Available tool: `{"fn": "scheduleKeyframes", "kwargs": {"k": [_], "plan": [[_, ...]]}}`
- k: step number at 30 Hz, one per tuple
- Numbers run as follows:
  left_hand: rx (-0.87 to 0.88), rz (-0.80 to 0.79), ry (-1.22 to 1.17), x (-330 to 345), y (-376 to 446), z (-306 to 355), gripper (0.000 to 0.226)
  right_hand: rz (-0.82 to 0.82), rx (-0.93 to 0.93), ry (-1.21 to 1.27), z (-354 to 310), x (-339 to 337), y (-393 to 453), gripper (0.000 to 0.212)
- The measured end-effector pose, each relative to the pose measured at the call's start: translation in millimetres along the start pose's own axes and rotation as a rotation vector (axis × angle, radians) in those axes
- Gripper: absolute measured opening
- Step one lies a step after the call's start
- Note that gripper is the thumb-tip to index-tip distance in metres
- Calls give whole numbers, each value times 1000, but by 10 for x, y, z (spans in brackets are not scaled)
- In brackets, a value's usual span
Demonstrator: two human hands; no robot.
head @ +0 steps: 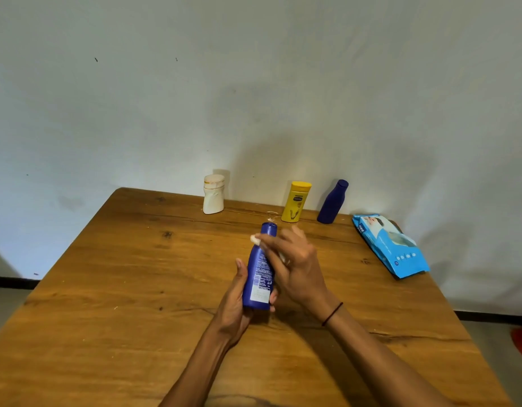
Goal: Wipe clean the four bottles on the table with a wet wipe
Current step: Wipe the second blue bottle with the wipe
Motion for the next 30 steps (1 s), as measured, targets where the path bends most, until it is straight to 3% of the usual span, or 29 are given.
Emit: {"fn": "scheduleKeyframes", "kwargs": {"k": [6,10,16,19,22,26,30], "plan": [[4,-19,-10,5,29,5,64,13,57,70,-2,41,62,30],[22,100,-124,-48,62,45,61,-145,-81,72,-88,40,-218,30],[25,174,-66,-118,106,58,70,-289,-285,23,-100,-52,-536,30],[13,144,-85,-95,114,4,69,-248,-276,-19,-13,-53,-464,32],[23,120,-50,-56,100,-13,66,-145,-145,-41,69,-42,-265,35],[24,121,-43,-41,91,-31,79,-12,-2,7,161,-31,70,36],[34,128,-53,-49,92,-46,76,12,27,53,104,19,73,35]]}}
Point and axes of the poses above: each hand's wrist, its own y-axis towards the middle knuckle, its own x-axis out of the palm, z = x × y, the point moved 1 cm from there along y, towards the middle knuckle, and after that the axes turned 7 degrees about x, right-handed, at the moved point
